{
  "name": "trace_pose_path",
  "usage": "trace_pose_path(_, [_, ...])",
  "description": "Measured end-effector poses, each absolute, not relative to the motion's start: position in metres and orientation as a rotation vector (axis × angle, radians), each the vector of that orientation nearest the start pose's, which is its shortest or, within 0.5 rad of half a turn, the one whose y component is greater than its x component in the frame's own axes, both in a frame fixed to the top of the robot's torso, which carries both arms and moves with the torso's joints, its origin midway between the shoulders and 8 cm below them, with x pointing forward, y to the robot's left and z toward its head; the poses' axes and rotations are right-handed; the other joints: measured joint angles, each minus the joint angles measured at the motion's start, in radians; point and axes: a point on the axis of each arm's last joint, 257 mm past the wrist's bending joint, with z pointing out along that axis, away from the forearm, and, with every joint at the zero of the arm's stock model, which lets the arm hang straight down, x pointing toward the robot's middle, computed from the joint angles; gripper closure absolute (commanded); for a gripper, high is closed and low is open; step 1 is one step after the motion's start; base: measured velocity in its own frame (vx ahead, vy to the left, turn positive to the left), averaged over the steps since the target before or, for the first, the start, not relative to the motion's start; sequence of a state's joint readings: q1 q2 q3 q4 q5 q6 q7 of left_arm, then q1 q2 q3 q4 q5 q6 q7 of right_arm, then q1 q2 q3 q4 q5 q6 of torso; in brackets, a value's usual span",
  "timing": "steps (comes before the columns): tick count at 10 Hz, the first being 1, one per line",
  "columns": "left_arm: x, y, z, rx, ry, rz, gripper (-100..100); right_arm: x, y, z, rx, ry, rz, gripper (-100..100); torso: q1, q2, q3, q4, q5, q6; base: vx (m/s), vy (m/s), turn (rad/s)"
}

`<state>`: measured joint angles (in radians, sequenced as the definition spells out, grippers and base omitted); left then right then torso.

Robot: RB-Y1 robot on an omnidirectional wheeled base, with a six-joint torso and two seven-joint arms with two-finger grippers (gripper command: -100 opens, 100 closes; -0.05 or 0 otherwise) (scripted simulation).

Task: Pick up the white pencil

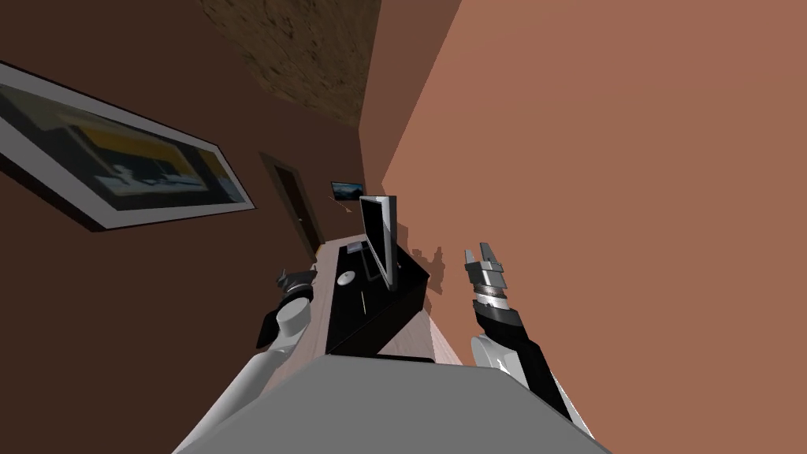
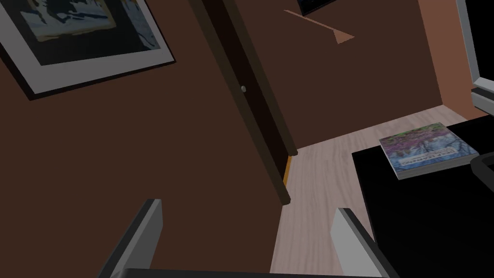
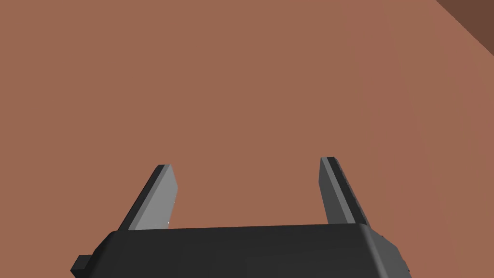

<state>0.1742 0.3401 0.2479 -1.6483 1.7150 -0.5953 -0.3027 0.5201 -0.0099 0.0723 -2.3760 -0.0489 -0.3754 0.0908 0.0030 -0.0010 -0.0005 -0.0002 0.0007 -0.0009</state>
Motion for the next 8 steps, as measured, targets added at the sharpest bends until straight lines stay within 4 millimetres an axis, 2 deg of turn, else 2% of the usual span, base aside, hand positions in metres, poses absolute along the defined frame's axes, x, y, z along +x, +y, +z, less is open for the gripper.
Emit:
trace_pose_path(1, [0.39, 0.6, -0.185, -1.613, -0.299, -1.41, -100, 0.346, -0.261, 0.036, 0.692, 0.653, 1.309, 0, 0.002, 0.001, 0.001, 0.0, 0.0, 0.0, -0.027, 0.032, -0.104])
trace_pose_path(3, [0.387, 0.604, -0.192, -1.644, -0.344, -1.411, -100, 0.346, -0.261, 0.036, 0.692, 0.653, 1.308, 0, -0.002, -0.001, -0.001, 0.0, 0.0, -0.001, 0.008, -0.01, 0.028])
trace_pose_path(4, [0.388, 0.605, -0.195, -1.66, -0.366, -1.416, -100, 0.346, -0.261, 0.036, 0.692, 0.653, 1.308, 0, -0.003, -0.002, -0.001, 0.0, 0.0, -0.001, -0.031, 0.036, -0.156])
trace_pose_path(6, [0.377, 0.627, -0.212, -1.688, -0.405, -1.356, -100, 0.346, -0.261, 0.036, 0.692, 0.653, 1.308, 0, 0.002, 0.001, 0.001, 0.0, 0.001, 0.0, -0.044, 0.054, -0.216])
trace_pose_path(8, [0.375, 0.629, -0.224, -1.722, -0.453, -1.351, -100, 0.346, -0.261, 0.036, 0.692, 0.653, 1.308, 0, -0.002, -0.001, -0.001, 0.0, 0.0, -0.001, 0.005, -0.005, 0.016])
